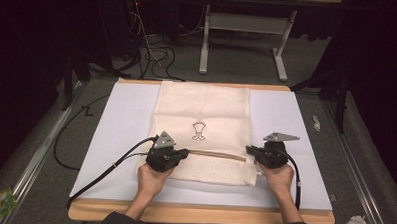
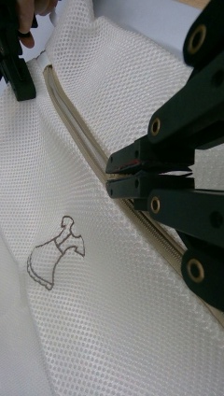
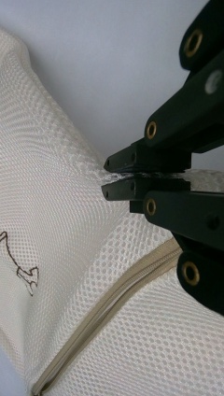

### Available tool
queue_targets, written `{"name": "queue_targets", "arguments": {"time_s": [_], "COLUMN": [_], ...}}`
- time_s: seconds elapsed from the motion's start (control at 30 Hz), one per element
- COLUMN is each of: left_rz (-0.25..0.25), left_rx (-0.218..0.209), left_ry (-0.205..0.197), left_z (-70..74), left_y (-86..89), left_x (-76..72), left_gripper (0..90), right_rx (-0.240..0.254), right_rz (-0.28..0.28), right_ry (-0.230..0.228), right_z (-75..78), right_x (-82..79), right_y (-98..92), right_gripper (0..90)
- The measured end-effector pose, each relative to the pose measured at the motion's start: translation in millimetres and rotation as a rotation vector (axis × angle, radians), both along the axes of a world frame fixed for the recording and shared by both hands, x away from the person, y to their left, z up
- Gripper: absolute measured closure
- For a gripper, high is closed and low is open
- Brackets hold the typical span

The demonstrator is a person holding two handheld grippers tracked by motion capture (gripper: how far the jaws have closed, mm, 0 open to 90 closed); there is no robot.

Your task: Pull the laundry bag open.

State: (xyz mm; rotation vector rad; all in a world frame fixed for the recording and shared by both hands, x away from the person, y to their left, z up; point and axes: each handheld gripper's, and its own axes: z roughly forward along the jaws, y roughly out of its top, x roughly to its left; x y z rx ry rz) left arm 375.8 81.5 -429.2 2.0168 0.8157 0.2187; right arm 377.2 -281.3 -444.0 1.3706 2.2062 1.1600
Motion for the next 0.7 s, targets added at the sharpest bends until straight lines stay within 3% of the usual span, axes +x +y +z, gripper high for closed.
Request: {"name": "queue_targets", "arguments": {"time_s": [0.3, 0.43, 0.7], "left_rz": [0.006, 0.020, 0.033], "left_rx": [0.020, -0.026, -0.009], "left_ry": [-0.004, 0.008, -0.002], "left_z": [-0.7, 0.5, 1.0], "left_y": [3.4, 6.5, 14.3], "left_x": [-0.8, 0.7, -0.3], "left_gripper": [87.3, 87.3, 87.3], "right_rx": [-0.001, 0.003, 0.004], "right_rz": [0.002, -0.004, -0.007], "right_ry": [-0.005, 0.001, 0.006], "right_z": [0.6, -0.6, -1.5], "right_x": [0.2, 0.7, 1.0], "right_y": [0.9, -0.7, -0.8], "right_gripper": [88.4, 88.4, 88.4]}}
